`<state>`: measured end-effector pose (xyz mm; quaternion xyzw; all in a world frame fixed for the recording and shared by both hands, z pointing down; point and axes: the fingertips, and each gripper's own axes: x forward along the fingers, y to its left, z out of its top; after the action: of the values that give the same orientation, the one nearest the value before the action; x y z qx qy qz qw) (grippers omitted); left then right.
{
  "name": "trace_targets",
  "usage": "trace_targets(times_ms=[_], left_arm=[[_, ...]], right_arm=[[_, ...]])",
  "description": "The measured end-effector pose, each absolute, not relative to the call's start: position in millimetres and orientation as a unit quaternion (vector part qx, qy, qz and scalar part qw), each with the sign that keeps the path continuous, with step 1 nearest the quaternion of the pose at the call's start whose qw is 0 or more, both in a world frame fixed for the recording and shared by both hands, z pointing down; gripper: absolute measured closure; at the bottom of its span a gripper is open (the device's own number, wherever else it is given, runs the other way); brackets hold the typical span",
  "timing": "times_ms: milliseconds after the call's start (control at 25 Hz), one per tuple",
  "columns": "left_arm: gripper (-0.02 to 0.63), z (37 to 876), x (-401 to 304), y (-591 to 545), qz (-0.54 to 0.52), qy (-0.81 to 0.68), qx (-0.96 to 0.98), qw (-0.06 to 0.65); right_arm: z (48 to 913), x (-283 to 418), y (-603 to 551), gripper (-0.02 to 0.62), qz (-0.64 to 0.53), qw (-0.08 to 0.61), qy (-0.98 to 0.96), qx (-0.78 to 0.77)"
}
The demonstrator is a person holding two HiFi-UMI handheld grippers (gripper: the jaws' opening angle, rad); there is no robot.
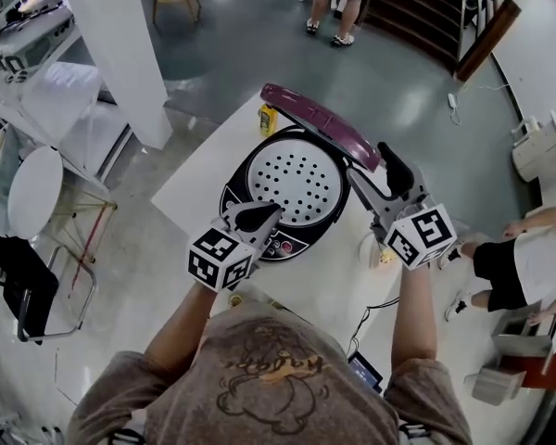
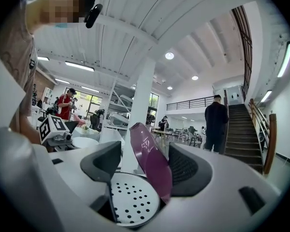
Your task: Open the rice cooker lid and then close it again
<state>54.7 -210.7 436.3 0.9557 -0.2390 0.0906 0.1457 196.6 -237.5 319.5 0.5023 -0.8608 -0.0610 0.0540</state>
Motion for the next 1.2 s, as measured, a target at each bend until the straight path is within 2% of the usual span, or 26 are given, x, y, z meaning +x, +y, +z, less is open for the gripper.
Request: trace_targets(times_ms=[600, 1200], left_arm=[[0.586, 429, 36, -193, 0.079, -0.252, 0.953, 0.146], [0.586, 368, 42, -210, 0.029, -0.246, 0.964, 0.094]], right_arm=[[367, 154, -194, 0.310, -0.032, 0.076, -0.874, 0.480], [396, 132, -173, 0.308, -0.001, 0.084, -0.879, 0.470]])
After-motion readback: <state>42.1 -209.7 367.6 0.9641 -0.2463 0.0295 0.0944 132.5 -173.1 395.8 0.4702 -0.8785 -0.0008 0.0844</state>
